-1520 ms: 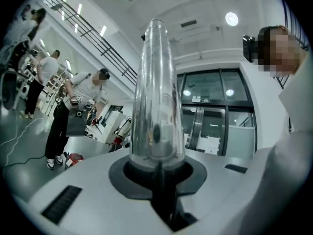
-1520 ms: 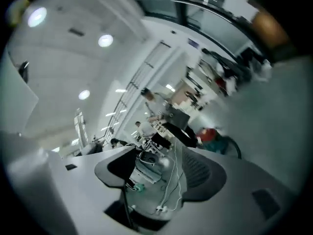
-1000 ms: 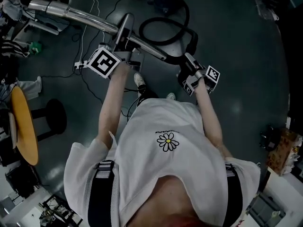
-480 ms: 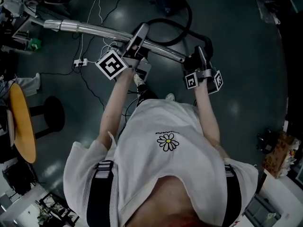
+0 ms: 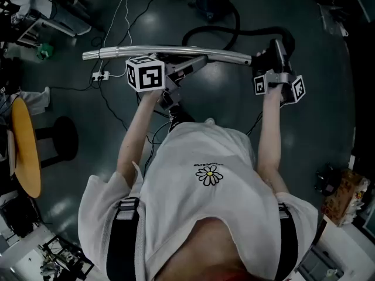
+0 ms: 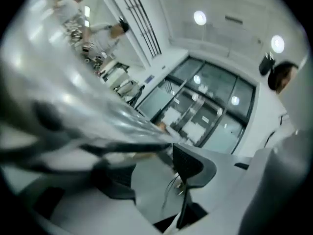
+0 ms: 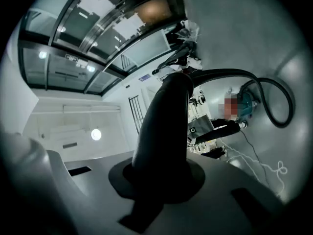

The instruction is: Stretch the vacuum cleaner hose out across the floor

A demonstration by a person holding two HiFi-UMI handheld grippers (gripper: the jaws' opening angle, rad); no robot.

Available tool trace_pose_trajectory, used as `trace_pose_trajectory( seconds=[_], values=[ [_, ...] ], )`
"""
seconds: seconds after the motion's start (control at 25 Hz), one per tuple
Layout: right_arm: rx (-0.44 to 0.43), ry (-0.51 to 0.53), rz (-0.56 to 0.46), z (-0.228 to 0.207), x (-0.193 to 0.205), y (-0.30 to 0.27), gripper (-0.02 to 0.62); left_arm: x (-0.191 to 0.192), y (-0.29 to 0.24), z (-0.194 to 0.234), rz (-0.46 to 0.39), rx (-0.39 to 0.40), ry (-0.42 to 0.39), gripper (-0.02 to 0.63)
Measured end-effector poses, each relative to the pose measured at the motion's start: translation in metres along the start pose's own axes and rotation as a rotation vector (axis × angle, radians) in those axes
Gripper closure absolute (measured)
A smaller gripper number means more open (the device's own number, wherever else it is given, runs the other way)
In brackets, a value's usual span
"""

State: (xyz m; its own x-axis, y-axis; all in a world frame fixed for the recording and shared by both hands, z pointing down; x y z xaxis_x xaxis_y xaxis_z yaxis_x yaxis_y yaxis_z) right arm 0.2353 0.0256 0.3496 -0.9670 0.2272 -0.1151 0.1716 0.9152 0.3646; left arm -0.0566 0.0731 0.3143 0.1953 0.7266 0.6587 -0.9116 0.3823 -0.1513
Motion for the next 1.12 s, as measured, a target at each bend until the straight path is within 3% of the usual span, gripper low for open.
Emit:
trace_pose_trajectory(
  seconds=[0.08, 0.16, 0.24, 0.32, 0.44, 0.56, 0.64, 0.72, 0.84, 0.96, 1.04, 1.12],
  values=[
    [0.011, 0.114, 0.037, 0.02, -0.016, -0.013, 0.541, 0.022, 0.007, 0.001, 0.147, -0.121, -0.207, 0.386],
    [0.031, 0.286, 0.066, 0.042, -0.033, -0.026, 0.541, 0.031, 0.021, 0.005, 0.174, -0.218, -0.341, 0.387],
    [0.052, 0.513, 0.144, 0.069, -0.034, -0.04, 0.541, 0.027, 0.036, 0.01, 0.105, -0.262, -0.349, 0.387],
    [0.053, 0.785, 0.319, 0.095, -0.011, -0.059, 0.541, 0.015, 0.048, 0.014, 0.036, -0.298, -0.359, 0.387],
    [0.018, 1.176, 0.75, 0.118, 0.066, -0.078, 0.541, -0.002, 0.055, 0.007, -0.027, -0.341, -0.486, 0.387],
    [-0.086, 1.614, 1.329, 0.113, 0.141, -0.055, 0.539, -0.023, 0.052, -0.016, -0.096, -0.378, -0.72, 0.387],
    [-0.145, 1.865, 1.661, 0.104, 0.163, -0.029, 0.538, -0.042, 0.05, -0.035, -0.154, -0.407, -0.894, 0.387],
    [-0.112, 2.111, 1.843, 0.096, 0.157, -0.013, 0.538, -0.056, 0.044, -0.051, -0.171, -0.449, -1.074, 0.385],
    [-0.067, 2.464, 1.914, 0.098, 0.135, -0.009, 0.54, -0.052, 0.022, -0.063, -0.062, -0.441, -1.273, 0.385],
    [-0.194, 2.633, 1.876, 0.116, 0.145, -0.006, 0.542, -0.043, 0.007, -0.072, 0.049, -0.392, -1.368, 0.385],
    [-0.284, 2.676, 1.851, 0.129, 0.159, -0.003, 0.543, -0.035, 0.005, -0.08, 0.143, -0.33, -1.38, 0.385],
    [-0.344, 2.692, 1.805, 0.137, 0.165, -0.004, 0.543, -0.02, 0.009, -0.091, 0.262, -0.211, -1.291, 0.387]
  ],
)
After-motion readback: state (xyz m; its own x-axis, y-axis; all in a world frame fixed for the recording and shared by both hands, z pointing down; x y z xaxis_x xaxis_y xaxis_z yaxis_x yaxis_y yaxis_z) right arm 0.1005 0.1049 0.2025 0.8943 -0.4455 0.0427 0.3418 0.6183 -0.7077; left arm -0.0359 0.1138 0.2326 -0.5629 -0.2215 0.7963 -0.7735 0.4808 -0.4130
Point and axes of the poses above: the fingertips, and each gripper's own axes: y backward along the fingers, z to its left, x out of its underside, the point moved 5 cm from there along y, backward along the fingers, and after that the axes turned 7 degrees about y, right-handed, at the moved point
